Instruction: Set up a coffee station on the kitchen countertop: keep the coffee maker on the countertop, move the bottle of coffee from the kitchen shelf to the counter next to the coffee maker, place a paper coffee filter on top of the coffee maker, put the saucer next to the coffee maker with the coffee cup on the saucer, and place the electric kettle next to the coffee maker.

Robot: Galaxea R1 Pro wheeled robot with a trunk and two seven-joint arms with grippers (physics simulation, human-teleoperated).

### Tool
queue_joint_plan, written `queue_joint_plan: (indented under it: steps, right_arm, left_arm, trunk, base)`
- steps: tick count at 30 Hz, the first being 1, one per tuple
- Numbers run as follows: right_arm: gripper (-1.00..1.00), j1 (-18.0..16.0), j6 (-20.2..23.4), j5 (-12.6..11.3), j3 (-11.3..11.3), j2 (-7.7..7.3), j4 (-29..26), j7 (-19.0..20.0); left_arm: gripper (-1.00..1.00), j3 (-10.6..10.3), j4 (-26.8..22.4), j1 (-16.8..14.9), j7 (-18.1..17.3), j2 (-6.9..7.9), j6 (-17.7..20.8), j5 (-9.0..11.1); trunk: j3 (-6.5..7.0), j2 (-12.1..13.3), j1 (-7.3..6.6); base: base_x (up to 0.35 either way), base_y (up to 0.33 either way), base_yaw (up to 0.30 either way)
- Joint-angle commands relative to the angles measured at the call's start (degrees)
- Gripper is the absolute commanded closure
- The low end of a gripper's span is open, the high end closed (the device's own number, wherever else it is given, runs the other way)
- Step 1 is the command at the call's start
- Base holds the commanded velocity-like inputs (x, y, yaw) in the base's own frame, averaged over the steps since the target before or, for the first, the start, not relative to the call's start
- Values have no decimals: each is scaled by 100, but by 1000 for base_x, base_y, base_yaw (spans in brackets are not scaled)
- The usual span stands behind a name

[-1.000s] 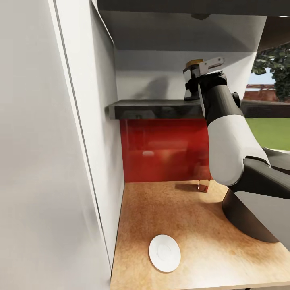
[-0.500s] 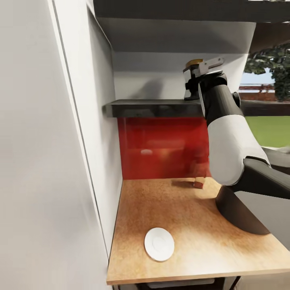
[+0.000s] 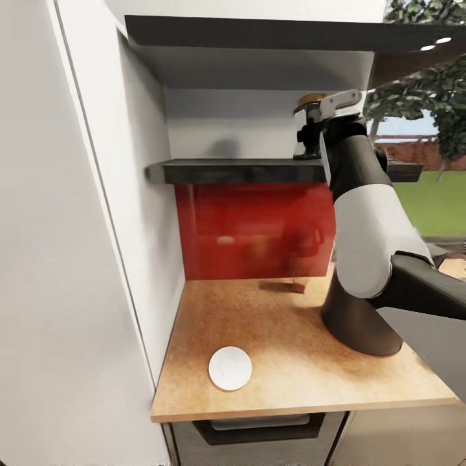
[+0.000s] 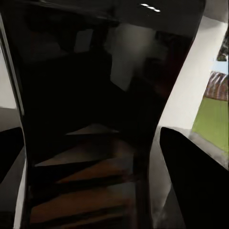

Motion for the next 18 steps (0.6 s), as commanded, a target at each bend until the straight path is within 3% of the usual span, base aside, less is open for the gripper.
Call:
queue_joint_plan:
  steps: [1,5,13,18]
  right_arm:
    - [100,-3,15,23,-25,6,-10,29]
    - [100,-3,18,-175,-25,6,-11,28]
    - [100,-3,19,-202,-25,6,1,25]
    - [100,-3,21,-202,-25,6,-3,19]
  left_arm:
    - [-100,29,-12,5,8,-1,1,5]
    - [-100,32,-12,5,8,-1,1,5]
    - [-100,32,-12,5,8,-1,1,5]
    - [-100,27,-12,5,8,-1,1,5]
  trunk:
    - [-5,-6,1]
    - [-5,-6,1]
    - [-5,-6,1]
    - [-5,-6,1]
  base:
    - [-116,-252,0]
    - [-114,-253,0]
    - [-110,-253,-6]
    - [-105,-253,-239]
